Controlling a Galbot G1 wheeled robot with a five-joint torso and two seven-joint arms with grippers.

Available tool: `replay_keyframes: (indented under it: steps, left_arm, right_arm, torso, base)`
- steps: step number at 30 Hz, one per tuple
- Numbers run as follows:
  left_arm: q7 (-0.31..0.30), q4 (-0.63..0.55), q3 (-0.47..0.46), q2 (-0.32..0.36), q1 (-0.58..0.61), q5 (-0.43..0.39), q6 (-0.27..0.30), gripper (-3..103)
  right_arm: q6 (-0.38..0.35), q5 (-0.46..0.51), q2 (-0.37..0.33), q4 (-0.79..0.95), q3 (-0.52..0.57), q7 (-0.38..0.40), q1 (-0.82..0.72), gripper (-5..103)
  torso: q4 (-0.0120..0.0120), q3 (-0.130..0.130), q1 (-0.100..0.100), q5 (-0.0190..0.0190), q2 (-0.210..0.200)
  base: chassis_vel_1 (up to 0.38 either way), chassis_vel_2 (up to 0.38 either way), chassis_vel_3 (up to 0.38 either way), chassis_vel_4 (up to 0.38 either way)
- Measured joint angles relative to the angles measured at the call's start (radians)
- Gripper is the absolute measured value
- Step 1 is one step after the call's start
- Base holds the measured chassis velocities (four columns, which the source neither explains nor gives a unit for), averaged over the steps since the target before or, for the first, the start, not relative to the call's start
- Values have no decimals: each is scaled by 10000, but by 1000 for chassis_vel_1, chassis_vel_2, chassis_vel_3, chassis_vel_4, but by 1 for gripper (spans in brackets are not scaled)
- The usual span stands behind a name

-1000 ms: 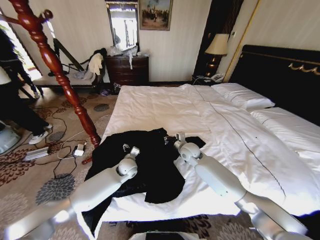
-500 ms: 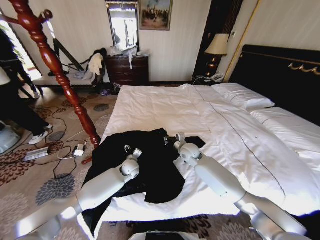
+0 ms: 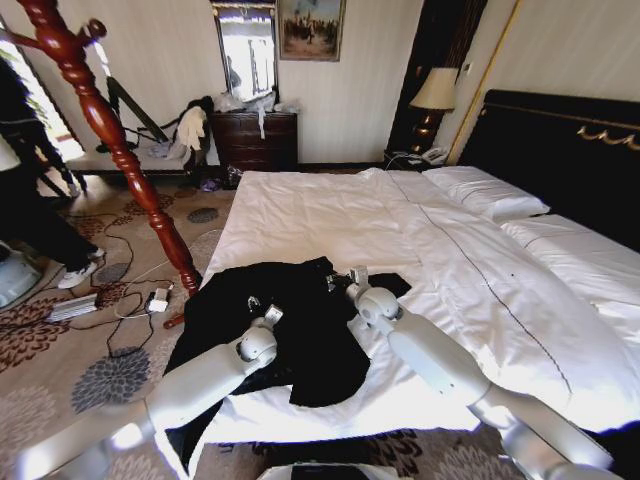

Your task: Pick up the clothes from the bed and hang them on the clothes hanger.

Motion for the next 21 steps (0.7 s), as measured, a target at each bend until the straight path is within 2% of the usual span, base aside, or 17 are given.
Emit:
replay_keyframes:
  steps: [2, 3, 5, 6, 7, 8, 11, 14, 15, 18, 20, 21]
  left_arm:
    - [35, 194, -38, -62, -75, -2, 5, 85]
    - [88, 334, -76, -76, -123, 24, -13, 80]
    - [121, 396, -97, -77, -138, 39, -37, 80]
    - [222, 475, -140, -52, -165, 47, -77, 69]
    - [284, 481, -150, -8, -171, 48, -93, 69]
    - [326, 479, -153, 38, -172, 47, -102, 63]
    - [349, 475, -158, 86, -151, 45, -125, 57]
    - [369, 461, -193, 157, -37, 52, -222, 41]
    - [369, 461, -193, 157, -37, 52, -222, 41]
    - [370, 420, -240, 204, 27, 60, -315, 25]
    - [363, 392, -262, 218, 38, 68, -358, 25]
    - [361, 375, -271, 229, 40, 74, -373, 19]
  right_arm:
    - [17, 19, 0, 50, 0, 0, -2, 0]
    - [20, 25, 3, 64, -2, 10, -2, 0]
    - [20, 41, 7, 76, -3, 20, -2, 0]
    - [20, 98, 11, 105, -7, 57, 0, 0]
    - [19, 111, 5, 116, -13, 69, 0, 0]
    - [20, 115, -5, 119, -21, 73, 0, 0]
    - [20, 117, -12, 120, -28, 79, -1, 0]
    - [19, 117, -2, 120, -30, 83, -1, 0]
    - [19, 117, -2, 120, -30, 83, -1, 0]
    - [19, 114, 1, 119, -34, 87, 1, 0]
    - [20, 109, 1, 120, -35, 87, 1, 0]
    - [21, 107, 1, 120, -35, 87, -1, 0]
  torso:
    - [-1, 0, 0, 0, 1]
    - [-1, 0, 0, 0, 1]
    - [-2, 0, 0, 0, 0]
    - [0, 0, 0, -1, 0]
    - [0, 0, 1, 0, 0]
    - [0, 0, 0, 0, 0]
    - [0, -1, 0, 0, 0]
    - [0, 0, 0, 0, 0]
    - [0, 0, 0, 0, 0]
    - [1, 0, 0, 0, 0]
    - [1, 0, 0, 0, 0]
    - [1, 0, 0, 0, 0]
  base:
    - [0, 0, 0, 0]
    - [0, 0, 0, 0]
    - [0, 0, 0, 0]
    - [0, 0, 0, 0]
    - [0, 0, 0, 0]
    - [0, 0, 0, 0]
    - [0, 0, 0, 0]
    - [0, 0, 0, 0]
    - [0, 0, 0, 0]
    - [0, 0, 0, 0]
    - [0, 0, 0, 0]
    - [0, 0, 0, 0]
